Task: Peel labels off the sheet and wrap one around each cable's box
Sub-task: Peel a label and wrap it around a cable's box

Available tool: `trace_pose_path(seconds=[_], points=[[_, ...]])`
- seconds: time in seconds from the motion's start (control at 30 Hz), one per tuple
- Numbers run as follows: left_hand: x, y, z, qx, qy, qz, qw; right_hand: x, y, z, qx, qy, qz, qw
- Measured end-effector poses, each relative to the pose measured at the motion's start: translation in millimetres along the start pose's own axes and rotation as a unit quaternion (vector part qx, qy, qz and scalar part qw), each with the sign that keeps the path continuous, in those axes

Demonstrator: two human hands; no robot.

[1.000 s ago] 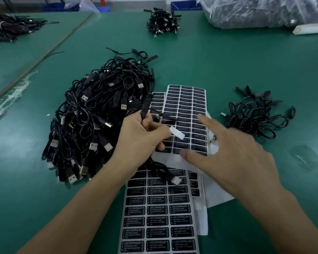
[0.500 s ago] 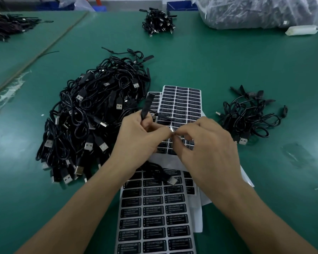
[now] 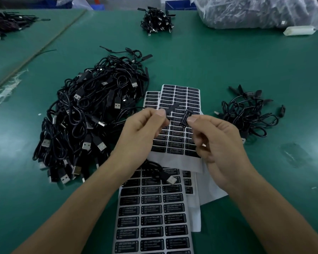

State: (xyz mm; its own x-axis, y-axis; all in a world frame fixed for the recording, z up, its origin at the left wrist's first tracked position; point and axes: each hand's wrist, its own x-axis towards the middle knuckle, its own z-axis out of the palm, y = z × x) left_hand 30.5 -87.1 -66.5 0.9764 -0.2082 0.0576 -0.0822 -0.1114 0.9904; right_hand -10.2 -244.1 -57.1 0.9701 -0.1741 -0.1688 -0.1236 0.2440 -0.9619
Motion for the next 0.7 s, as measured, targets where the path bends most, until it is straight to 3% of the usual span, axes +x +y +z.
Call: trace_pose_path(seconds=[0.27,0.43,0.7], points=[[-1.4,-4.5,5.8,-0.007,0.05,0.063,0.997,1.3,1.0,2.6,0.081,-0.019,0.04,0.996],[-4.4,-5.5,10.3,0.008,0.034,0.092,0.995,1.4,3.9,4.8,0.079,-0.009,0.033,0.996],[-5.2,-5.1,8.4,-0.016,-0.009,0.068,0.998,5.2,7.3,4.5,0.096,0.009,0.023,0.995]])
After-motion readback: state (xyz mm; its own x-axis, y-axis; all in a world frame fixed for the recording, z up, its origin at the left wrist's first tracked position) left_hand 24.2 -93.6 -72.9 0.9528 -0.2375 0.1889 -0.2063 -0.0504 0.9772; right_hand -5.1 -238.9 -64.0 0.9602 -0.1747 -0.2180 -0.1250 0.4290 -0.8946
